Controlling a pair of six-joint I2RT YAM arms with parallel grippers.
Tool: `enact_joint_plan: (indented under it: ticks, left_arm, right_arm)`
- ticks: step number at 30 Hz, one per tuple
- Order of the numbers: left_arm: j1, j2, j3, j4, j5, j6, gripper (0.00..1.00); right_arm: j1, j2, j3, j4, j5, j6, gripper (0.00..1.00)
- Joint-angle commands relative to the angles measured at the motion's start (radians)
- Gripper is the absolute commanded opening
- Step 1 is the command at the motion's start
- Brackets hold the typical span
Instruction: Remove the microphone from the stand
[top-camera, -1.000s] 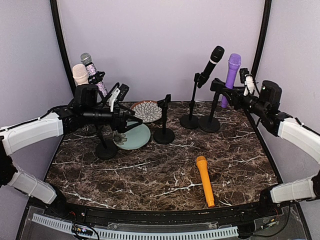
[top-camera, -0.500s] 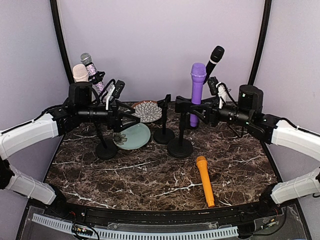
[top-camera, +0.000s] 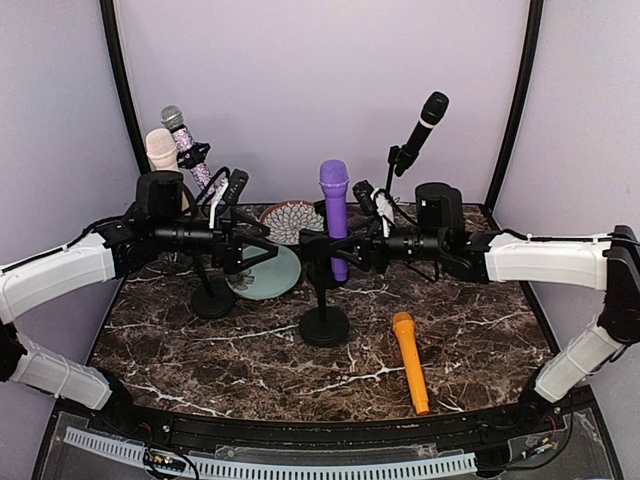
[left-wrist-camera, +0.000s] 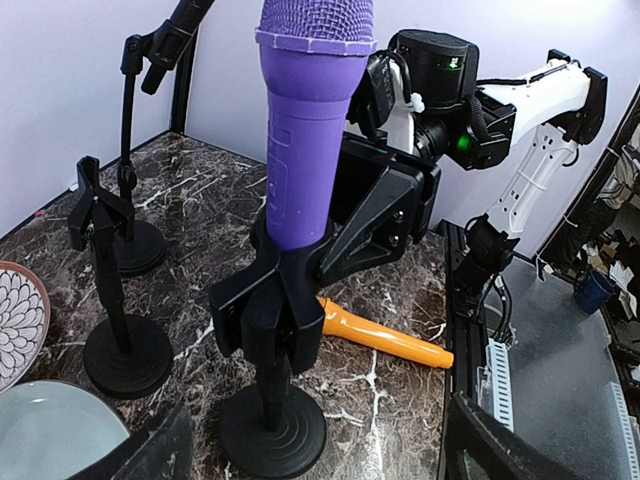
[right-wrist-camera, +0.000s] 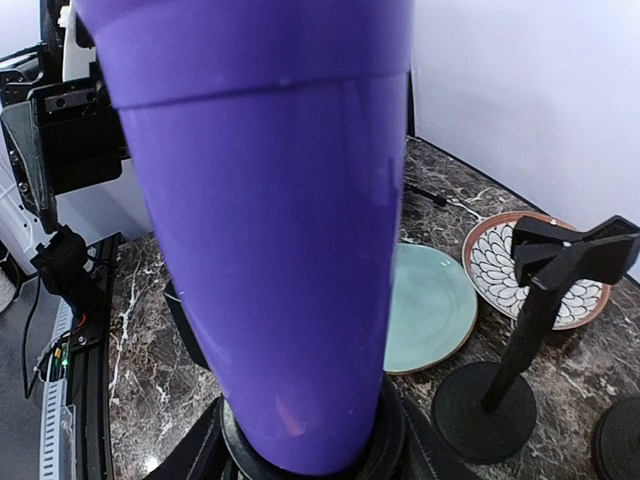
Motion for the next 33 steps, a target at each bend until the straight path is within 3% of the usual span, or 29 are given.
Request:
enact_joint_plan:
  ticks: [1,15,20,23,27,30,33]
  left_arm:
    - [0.007,-0.007,0.037,-0.058,-0.007,0.061,0.89]
    - [0.001,0.032,0.064,-0.105,-0.008,0.188,0.89]
    - [-0.032,0.048,0.082,-0.139,-0.063,0.261,0.89]
    - [-0.046,0.061,0.091,-0.150,-0.084,0.283,0.89]
    - [-0.073,0.070,0.096,-0.141,-0.104,0.292,0.89]
    - [-0.090,0.079,0.101,-0.142,-0.121,0.301,0.90]
    - [-0.103,0.092,0.103,-0.131,-0.124,0.299,0.90]
  right_arm:
    - [0.017,0.021,0.074,0.238,-0.084,0.003,0.00]
    - [0.019,0.079,0.060,0.180,-0.211,-0.178,0.01]
    - [0.018,0.070,0.045,0.162,-0.194,-0.184,0.21]
    - [0.019,0.062,0.042,0.143,-0.166,-0.169,0.40]
    - [0.017,0.035,0.022,0.125,-0.102,-0.142,0.57]
    - [0.017,-0.003,-0.018,0.131,-0.064,-0.119,0.84]
    - [0.014,-0.053,-0.055,0.144,-0.028,-0.089,0.91]
